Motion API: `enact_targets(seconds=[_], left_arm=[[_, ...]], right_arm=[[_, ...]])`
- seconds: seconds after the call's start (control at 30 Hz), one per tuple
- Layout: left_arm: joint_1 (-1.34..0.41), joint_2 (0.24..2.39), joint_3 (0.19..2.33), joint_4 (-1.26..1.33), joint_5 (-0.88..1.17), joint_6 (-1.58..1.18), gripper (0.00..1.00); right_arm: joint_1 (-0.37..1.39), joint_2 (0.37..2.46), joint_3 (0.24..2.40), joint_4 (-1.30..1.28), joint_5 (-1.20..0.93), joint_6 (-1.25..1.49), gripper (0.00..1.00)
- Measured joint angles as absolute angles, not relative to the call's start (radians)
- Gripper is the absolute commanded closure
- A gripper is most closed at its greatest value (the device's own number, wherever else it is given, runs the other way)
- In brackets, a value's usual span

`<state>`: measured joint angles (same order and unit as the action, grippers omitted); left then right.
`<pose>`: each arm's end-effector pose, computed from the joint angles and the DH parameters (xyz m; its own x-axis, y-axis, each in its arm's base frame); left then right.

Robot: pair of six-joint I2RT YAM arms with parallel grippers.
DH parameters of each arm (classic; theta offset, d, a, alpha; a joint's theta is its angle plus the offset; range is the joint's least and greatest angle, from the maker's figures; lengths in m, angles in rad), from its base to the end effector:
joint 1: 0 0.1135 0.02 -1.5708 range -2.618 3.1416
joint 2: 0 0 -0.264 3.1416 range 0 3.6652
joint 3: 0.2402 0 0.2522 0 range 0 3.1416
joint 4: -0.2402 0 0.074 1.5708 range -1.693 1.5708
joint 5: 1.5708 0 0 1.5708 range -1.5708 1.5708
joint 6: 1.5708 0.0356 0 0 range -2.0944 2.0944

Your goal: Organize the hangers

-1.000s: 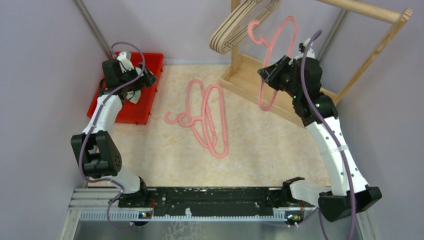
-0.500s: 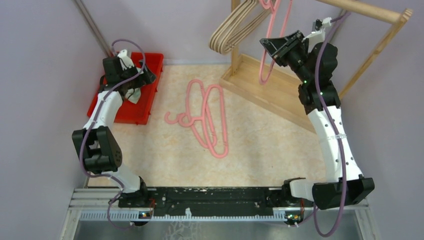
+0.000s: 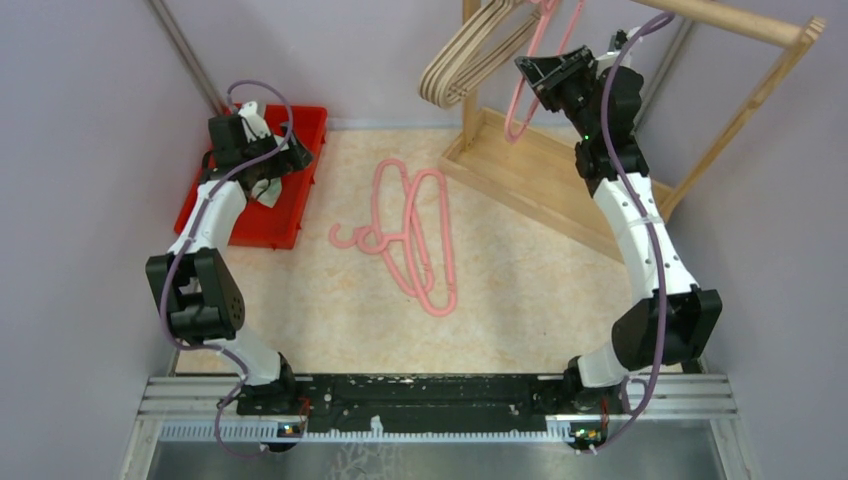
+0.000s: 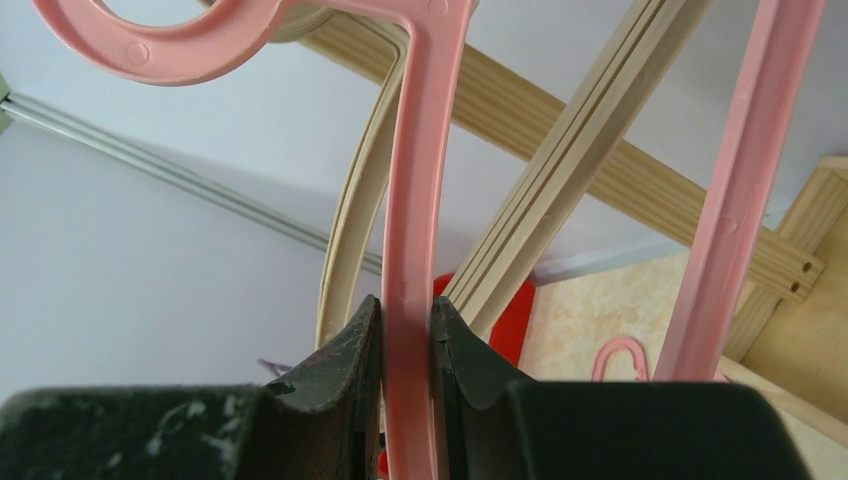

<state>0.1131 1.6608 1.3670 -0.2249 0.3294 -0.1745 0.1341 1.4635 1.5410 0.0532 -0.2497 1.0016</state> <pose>0.3879 0.0325 0.3095 -0.5150 -0.2238 -0.8274 0.0842 0.9474 -0.3087 0.3347 0.0540 0.4689 -0.2440 0.7907 -0.5615 -0.3095 0.4852 0.8178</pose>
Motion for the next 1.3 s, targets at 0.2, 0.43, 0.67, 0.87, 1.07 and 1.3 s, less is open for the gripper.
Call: enact_targets(seconds=[0.2, 0.43, 0.67, 0.87, 1.07, 1.3], left_arm=[[0.113, 1.674, 1.372, -0.225, 0.329, -0.174, 0.00], [0.113, 1.694, 1.373, -0.225, 0.329, -0.162, 0.00], [0.113, 1.717, 1.375, -0.225, 0.329, -0.159, 0.00], [0.113, 1.730, 1.376, -0.224, 0.329, -0.160, 0.00], [0.113, 1.734, 1.376, -0.224, 0.330, -0.160, 0.00], [0.113, 1.734, 1.376, -0.224, 0.331, -0.160, 0.00]], right_arm=[[0.133, 1.514, 1.555, 0.123, -0.220, 1.029, 1.00], [0.126, 1.561, 1.560, 0.166, -0.199, 1.046, 0.99], [0.121, 1.615, 1.603, 0.172, -0.203, 1.047, 0.42], [0.119, 1.560, 1.555, 0.099, -0.159, 0.977, 0.07], [0.119, 1.356, 1.435, -0.001, -0.143, 0.889, 0.07], [0.199, 1.091, 1.315, -0.185, -0.112, 0.703, 0.13]])
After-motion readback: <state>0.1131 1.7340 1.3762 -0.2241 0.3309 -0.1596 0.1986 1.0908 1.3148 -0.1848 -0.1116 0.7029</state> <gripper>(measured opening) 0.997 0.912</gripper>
